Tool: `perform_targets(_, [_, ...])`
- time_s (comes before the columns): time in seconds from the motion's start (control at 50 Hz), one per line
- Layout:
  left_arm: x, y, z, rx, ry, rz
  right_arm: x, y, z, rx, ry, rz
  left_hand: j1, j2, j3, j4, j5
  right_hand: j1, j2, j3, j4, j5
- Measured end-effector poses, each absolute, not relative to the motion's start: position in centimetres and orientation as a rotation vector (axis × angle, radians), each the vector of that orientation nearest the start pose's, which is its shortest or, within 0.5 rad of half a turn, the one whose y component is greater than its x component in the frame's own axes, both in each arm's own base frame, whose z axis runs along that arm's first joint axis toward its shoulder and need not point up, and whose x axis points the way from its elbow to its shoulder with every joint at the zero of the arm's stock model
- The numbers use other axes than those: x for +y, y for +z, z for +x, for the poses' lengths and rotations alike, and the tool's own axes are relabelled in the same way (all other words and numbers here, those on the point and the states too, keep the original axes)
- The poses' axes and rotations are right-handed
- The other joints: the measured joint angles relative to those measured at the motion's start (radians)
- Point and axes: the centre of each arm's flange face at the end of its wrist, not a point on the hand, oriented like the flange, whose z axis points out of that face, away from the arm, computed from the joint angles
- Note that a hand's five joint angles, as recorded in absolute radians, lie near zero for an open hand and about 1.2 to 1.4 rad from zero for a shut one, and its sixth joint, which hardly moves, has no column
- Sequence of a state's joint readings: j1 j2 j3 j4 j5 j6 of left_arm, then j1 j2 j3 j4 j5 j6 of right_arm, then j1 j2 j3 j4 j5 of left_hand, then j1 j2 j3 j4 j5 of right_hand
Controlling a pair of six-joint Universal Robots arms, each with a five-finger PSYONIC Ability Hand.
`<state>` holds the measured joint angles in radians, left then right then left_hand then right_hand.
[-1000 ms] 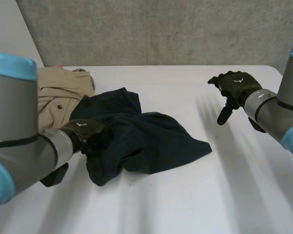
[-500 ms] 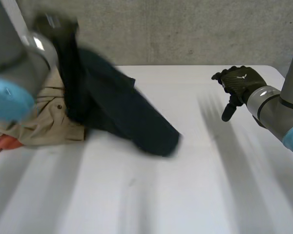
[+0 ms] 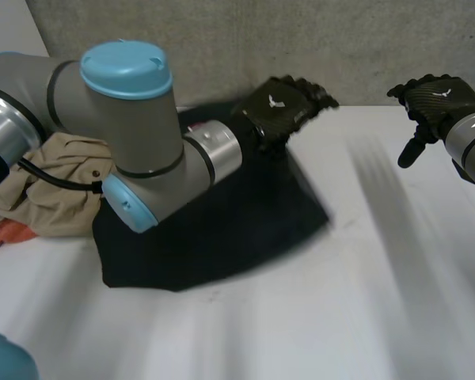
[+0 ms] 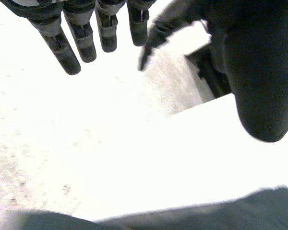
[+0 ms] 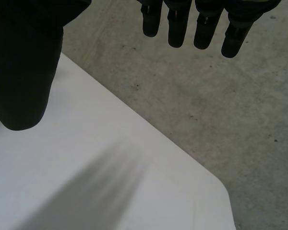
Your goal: Fold the laundry.
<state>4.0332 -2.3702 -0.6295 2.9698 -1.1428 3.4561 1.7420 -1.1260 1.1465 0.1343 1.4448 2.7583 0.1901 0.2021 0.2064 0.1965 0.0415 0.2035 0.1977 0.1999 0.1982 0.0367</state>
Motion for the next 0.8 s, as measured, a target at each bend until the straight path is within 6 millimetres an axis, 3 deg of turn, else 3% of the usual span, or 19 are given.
perform_targets(0.18, [-24.0, 29.8, -41.6, -1.426, 1.867, -1.3, -36.6, 26.9, 20.7, 2.275, -2.069, -0.792, 0.0, -0.005, -0.001, -0.001, 0.0, 0.0, 0.0, 0.0, 0.0, 0.0])
perform_targets(0.2, [-23.9, 31.6, -40.5, -1.462, 1.943, -1.241, -36.4, 26.8, 20.9, 2.266, -2.056, -0.807, 0.0, -0.005, -0.001, -0.001, 0.0, 0.0, 0.0, 0.0, 0.0, 0.0])
perform_targets(0.22, [-24.0, 32.2, -40.0, -1.486, 1.969, -1.21, -36.2, 26.7, 21.2, 2.258, -2.044, -0.821, 0.0, -0.005, -0.001, -0.001, 0.0, 0.0, 0.0, 0.0, 0.0, 0.0])
perform_targets(0.3, [-24.0, 32.9, -38.3, -1.603, 2.011, -1.117, -35.3, 26.4, 22.1, 2.219, -1.999, -0.881, 0.0, -0.006, -0.001, -0.001, 0.0, 0.0, 0.0, 0.0, 0.0, 0.0])
perform_targets(0.44, [-22.5, 29.6, -32.9, -2.066, 1.925, -0.965, -31.4, 24.3, 25.3, 2.037, -1.782, -1.203, 0.077, 0.06, 0.052, 0.062, 0.047, 0.0, 0.0, 0.0, 0.0, 0.0])
perform_targets(0.46, [-21.6, 27.9, -31.2, -2.194, 1.866, -0.952, -30.1, 23.4, 26.1, 1.983, -1.715, -1.304, 0.192, 0.168, 0.16, 0.175, 0.156, 0.004, 0.004, 0.003, 0.004, 0.002])
perform_targets(0.52, [-20.6, 26.1, -29.4, -2.307, 1.797, -0.947, -29.0, 22.2, 26.9, 1.93, -1.651, -1.411, 0.223, 0.204, 0.199, 0.21, 0.191, 0.045, 0.049, 0.047, 0.043, 0.039])
perform_targets(0.54, [-19.9, 24.7, -28.1, -2.378, 1.737, -0.949, -28.4, 21.2, 27.3, 1.905, -1.613, -1.481, 0.291, 0.269, 0.258, 0.272, 0.253, 0.091, 0.098, 0.092, 0.093, 0.087])
perform_targets(0.58, [-19.3, 23.1, -26.8, -2.437, 1.669, -0.951, -28.0, 20.1, 27.8, 1.894, -1.583, -1.541, 0.387, 0.361, 0.356, 0.369, 0.347, 0.14, 0.143, 0.145, 0.141, 0.136])
perform_targets(0.68, [-19.0, 20.2, -24.9, -2.484, 1.555, -0.948, -28.3, 18.0, 28.6, 1.918, -1.574, -1.589, 0.388, 0.37, 0.365, 0.38, 0.355, 0.237, 0.234, 0.237, 0.238, 0.23])
perform_targets(0.8, [-20.6, 17.1, -23.2, -2.499, 1.479, -0.917, -29.9, 15.4, 29.3, 1.968, -1.626, -1.552, 0.277, 0.271, 0.27, 0.271, 0.246, 0.327, 0.334, 0.333, 0.335, 0.321])
